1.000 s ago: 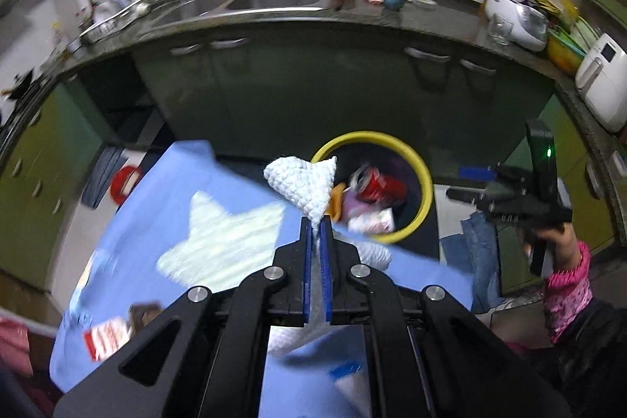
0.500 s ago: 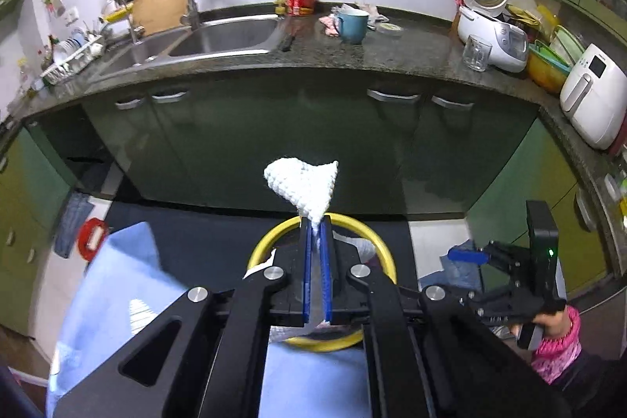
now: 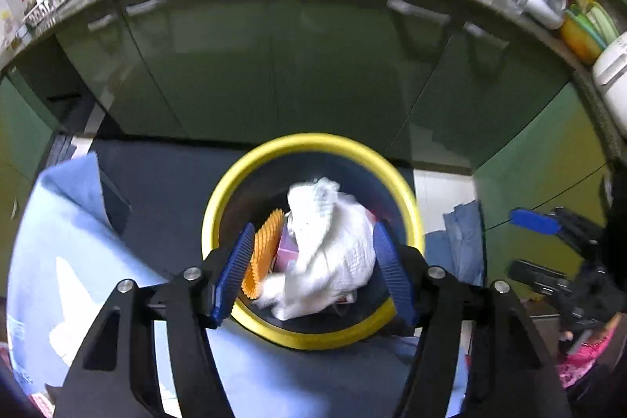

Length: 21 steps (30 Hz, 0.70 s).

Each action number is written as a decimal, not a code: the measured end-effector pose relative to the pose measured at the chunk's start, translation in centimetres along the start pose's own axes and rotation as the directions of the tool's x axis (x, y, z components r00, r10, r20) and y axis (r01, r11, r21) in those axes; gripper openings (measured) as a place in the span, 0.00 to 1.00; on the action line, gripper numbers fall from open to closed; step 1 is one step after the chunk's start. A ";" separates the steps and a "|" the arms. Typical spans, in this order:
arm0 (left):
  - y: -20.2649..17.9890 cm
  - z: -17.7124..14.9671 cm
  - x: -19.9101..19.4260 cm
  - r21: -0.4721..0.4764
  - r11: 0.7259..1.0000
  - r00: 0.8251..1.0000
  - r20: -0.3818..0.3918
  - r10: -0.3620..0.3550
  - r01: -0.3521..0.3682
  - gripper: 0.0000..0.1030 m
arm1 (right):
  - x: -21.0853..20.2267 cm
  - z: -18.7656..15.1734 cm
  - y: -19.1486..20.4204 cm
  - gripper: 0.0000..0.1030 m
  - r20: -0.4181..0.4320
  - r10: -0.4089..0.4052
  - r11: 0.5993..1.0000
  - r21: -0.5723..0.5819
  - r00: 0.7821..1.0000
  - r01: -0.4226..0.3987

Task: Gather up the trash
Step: 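Carry the white towel over the bin and open the left gripper, then grasp the red-and-white milk carton with the right gripper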

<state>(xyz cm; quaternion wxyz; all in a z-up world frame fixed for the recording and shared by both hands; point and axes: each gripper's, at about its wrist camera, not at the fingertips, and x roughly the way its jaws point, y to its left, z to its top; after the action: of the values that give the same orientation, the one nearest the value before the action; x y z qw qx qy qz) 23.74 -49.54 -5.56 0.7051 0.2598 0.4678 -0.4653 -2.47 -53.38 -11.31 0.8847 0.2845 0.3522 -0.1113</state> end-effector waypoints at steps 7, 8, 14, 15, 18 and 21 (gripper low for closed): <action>1.3 -1.8 -7.4 -0.078 0.994 0.981 0.185 -0.056 0.072 0.72 | -1.2 0.0 0.9 0.68 0.002 -0.008 0.999 -0.035 1.000 0.008; 1.5 -2.9 -9.6 -0.095 0.993 0.971 0.237 -0.039 0.063 0.79 | -1.3 0.0 1.1 0.69 0.000 -0.005 0.999 -0.042 1.000 0.005; 3.8 -11.8 -19.3 -0.255 0.965 0.907 0.390 0.156 -0.056 0.88 | 0.4 -0.6 4.7 0.69 -0.069 0.039 0.991 -0.128 0.997 -0.048; 4.4 -13.5 -20.4 -0.280 0.958 0.899 0.399 0.180 -0.067 0.88 | 0.8 -0.8 5.4 0.69 -0.082 0.045 0.987 -0.147 0.996 -0.057; 6.0 -19.7 -23.6 -0.379 0.919 0.869 0.411 0.275 -0.112 0.89 | 2.4 -1.3 8.9 0.69 -0.142 0.073 0.969 -0.225 0.987 -0.104; 7.0 -25.7 -25.9 -0.450 0.874 0.842 0.387 0.375 -0.182 0.89 | 4.9 -1.4 13.5 0.69 -0.220 0.114 0.931 -0.316 0.969 -0.181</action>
<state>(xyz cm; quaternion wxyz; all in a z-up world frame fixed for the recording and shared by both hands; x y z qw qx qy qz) 15.91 -15.18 6.31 0.8947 0.0598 0.3262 -0.2992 5.67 -41.56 -9.72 0.8864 0.1658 0.4298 0.0459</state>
